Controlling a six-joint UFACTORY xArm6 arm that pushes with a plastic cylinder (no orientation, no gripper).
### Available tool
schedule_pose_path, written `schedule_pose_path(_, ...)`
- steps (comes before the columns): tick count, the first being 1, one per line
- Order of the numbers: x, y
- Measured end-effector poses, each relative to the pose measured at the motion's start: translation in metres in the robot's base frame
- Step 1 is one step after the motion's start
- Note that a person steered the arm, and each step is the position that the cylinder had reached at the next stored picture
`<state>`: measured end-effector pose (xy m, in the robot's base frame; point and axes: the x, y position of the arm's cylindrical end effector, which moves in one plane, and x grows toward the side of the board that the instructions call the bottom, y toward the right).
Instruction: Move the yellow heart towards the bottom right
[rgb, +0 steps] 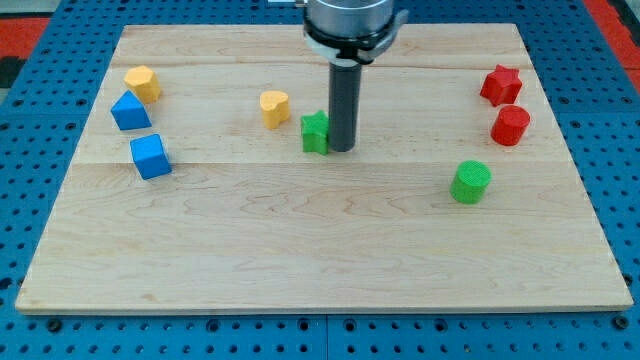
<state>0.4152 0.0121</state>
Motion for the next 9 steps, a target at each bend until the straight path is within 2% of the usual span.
schedule_pose_path(5, 0.004, -0.141)
schedule_pose_path(6, 0.004, -0.152)
schedule_pose_path(7, -0.018, -0.158)
schedule_pose_path(8, -0.067, -0.144)
schedule_pose_path(9, -0.079, -0.093)
